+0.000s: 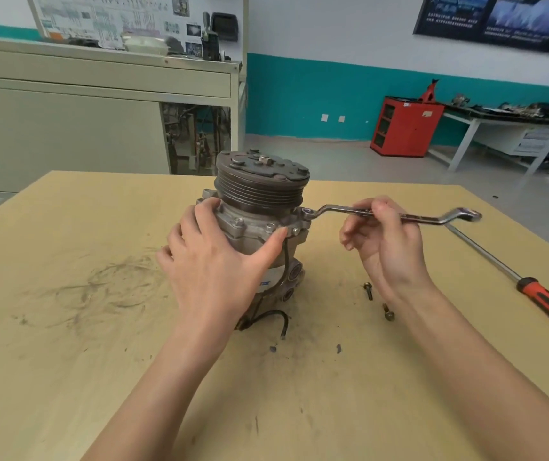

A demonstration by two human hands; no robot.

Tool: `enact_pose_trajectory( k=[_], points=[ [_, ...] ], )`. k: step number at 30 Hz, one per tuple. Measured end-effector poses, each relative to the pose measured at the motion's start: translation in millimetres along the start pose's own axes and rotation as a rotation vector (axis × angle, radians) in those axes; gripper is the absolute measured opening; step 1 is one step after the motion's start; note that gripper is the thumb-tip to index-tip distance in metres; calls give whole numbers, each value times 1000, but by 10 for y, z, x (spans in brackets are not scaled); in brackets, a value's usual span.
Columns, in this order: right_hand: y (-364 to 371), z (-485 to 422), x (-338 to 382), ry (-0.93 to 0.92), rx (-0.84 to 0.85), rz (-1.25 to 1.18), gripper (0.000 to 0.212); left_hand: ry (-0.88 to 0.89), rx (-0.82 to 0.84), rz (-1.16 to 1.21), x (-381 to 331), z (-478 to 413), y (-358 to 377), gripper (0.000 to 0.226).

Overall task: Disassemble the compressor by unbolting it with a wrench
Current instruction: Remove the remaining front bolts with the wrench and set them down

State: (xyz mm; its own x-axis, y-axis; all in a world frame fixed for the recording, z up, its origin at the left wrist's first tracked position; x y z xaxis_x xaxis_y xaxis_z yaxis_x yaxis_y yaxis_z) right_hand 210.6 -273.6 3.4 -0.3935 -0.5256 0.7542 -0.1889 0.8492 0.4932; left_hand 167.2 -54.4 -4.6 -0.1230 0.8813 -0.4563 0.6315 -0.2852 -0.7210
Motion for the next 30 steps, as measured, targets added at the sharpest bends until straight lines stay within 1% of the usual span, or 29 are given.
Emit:
enact_pose_trajectory(
  k=[2, 5, 6, 8, 9, 10, 11, 13, 16, 19, 21, 24, 26, 28, 30],
  points=[
    [-94, -216, -173, 202, 42, -145, 28, 1, 3, 5, 1, 3, -2, 102],
    [-76, -506, -379, 401, 225, -220, 38, -4, 9, -5, 3, 5, -4, 102],
    [-34, -586, -450, 450, 296, -236, 37, -3, 8, -5, 2, 5, -8, 101],
    [74, -719, -603, 539, 384, -275, 21, 0, 5, -1, -1, 5, -15, 100],
    [128, -774, -698, 593, 405, -284, 25, 0, 5, -2, 1, 5, -18, 101],
    [162, -828, -792, 644, 421, -281, 33, -2, 6, -6, 1, 4, -18, 101],
    [190, -878, -865, 668, 413, -264, 35, -1, 9, -11, 2, 2, -17, 102],
    [197, -985, -953, 654, 367, -211, 25, 5, 12, -22, -3, 0, -10, 102],
    [103, -1044, -1029, 682, 275, -175, 30, 13, 6, -16, -8, 5, 1, 96],
    [122, -1013, -1019, 692, 293, -242, 28, 10, 4, -18, -4, 12, 0, 99],
    [142, -1011, -928, 652, 303, -287, 27, 11, 9, -23, -2, 13, 0, 99],
    [94, -1042, -662, 548, 234, -261, 43, 13, 19, -5, -1, 10, 4, 94],
    [57, -1039, -382, 394, 162, -61, 45, 14, 16, -3, -2, 13, 9, 93],
    [79, -977, -46, 140, 103, 223, 36, 14, 9, -3, -2, 17, 8, 93],
    [201, -781, 273, -118, 81, 433, 32, 14, 4, -4, -3, 19, 5, 93]
  ],
)
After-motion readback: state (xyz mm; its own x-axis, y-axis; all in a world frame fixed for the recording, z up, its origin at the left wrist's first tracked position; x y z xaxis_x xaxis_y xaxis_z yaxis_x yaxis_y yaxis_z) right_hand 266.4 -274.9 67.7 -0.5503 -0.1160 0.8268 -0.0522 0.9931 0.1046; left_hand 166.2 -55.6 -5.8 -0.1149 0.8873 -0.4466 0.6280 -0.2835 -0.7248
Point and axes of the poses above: each hand's wrist, its own z-axis away from the middle knuckle, its own y-axis out of the palm, x = y × z, the point moved 7 cm from there along -z, towards the middle knuckle, and after that the axes turned 12 degrees about -z, right-handed, at the moved point
